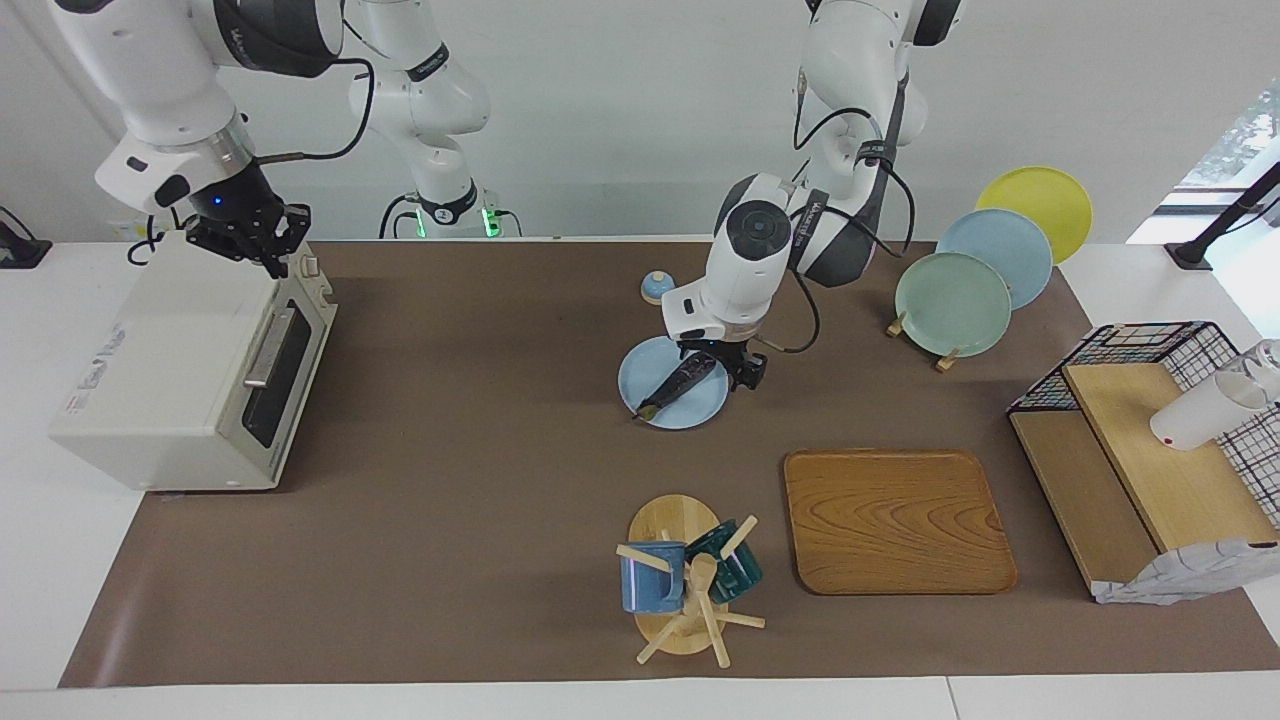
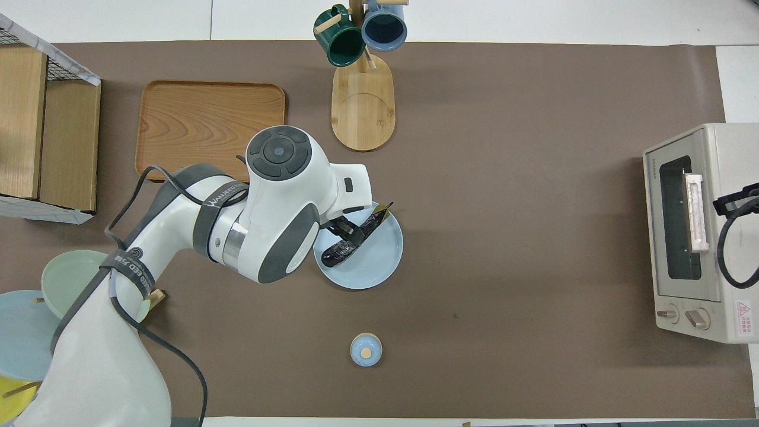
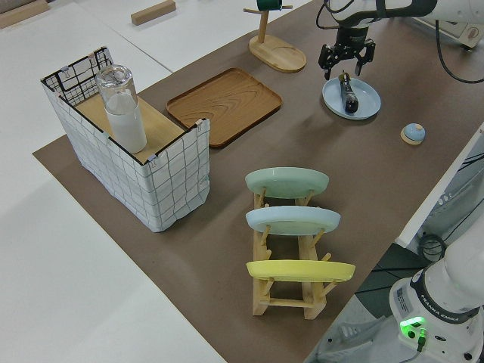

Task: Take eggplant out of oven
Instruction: 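Grasp the purple eggplant on the plate with the left gripper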

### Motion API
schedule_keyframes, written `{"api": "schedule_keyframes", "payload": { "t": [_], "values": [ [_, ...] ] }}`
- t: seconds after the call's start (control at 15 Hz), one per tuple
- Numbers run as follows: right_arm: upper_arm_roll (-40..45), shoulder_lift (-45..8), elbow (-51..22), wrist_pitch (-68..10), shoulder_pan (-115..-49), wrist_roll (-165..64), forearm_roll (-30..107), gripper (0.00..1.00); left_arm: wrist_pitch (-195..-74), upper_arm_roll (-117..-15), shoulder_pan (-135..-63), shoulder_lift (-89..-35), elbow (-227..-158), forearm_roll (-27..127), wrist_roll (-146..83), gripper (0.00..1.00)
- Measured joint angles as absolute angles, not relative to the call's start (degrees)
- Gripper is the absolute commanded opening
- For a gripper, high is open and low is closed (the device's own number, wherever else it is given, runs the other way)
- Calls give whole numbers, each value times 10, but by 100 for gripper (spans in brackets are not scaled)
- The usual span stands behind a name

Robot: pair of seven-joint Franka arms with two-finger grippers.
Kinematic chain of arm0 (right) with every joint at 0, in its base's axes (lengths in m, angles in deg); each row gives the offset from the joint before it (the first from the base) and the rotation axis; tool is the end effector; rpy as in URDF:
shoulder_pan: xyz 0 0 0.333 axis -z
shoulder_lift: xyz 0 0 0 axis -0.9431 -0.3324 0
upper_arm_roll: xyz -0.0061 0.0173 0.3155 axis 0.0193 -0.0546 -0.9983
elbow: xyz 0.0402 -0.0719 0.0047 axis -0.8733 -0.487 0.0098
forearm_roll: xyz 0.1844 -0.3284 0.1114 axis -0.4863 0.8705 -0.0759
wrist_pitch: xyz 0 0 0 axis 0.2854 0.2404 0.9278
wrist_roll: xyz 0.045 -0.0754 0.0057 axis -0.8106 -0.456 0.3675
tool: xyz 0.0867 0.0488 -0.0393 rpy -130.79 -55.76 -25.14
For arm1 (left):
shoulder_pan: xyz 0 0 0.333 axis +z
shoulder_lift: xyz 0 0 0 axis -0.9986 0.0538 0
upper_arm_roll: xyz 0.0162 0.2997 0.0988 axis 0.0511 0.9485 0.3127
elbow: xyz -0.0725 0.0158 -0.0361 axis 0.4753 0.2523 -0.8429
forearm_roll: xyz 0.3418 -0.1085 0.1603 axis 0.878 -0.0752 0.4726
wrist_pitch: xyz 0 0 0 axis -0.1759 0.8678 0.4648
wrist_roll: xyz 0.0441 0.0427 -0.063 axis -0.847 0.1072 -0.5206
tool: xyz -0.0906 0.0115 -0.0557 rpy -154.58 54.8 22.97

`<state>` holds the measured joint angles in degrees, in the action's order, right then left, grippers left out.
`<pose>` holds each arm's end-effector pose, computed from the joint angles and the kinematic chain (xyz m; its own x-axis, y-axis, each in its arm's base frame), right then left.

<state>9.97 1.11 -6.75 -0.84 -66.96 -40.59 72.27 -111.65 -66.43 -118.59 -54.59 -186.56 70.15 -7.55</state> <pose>0.5258 -0.0414 0.6186 0.9678 0.2460 -0.0531 0.2482 -0.9678 0.0411 0.5049 -0.3638 0.3713 0.7418 -0.6660 -0.0789 -0.6578 -0.7455 0.1077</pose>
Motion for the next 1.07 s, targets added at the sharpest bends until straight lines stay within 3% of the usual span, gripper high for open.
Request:
{"api": "schedule_keyframes", "payload": {
  "t": [0.13, 1.07],
  "values": [
    [99, 4, -56, -3, -682, -418, 720, 100, -1120, -664, -1193, -546, -1879, 701, -75, 100],
    [95, -24, -26, 35, -720, -504, 720, 100, -1172, -665, -1213, -545, -1929, 701, -73, 95]
  ]
}}
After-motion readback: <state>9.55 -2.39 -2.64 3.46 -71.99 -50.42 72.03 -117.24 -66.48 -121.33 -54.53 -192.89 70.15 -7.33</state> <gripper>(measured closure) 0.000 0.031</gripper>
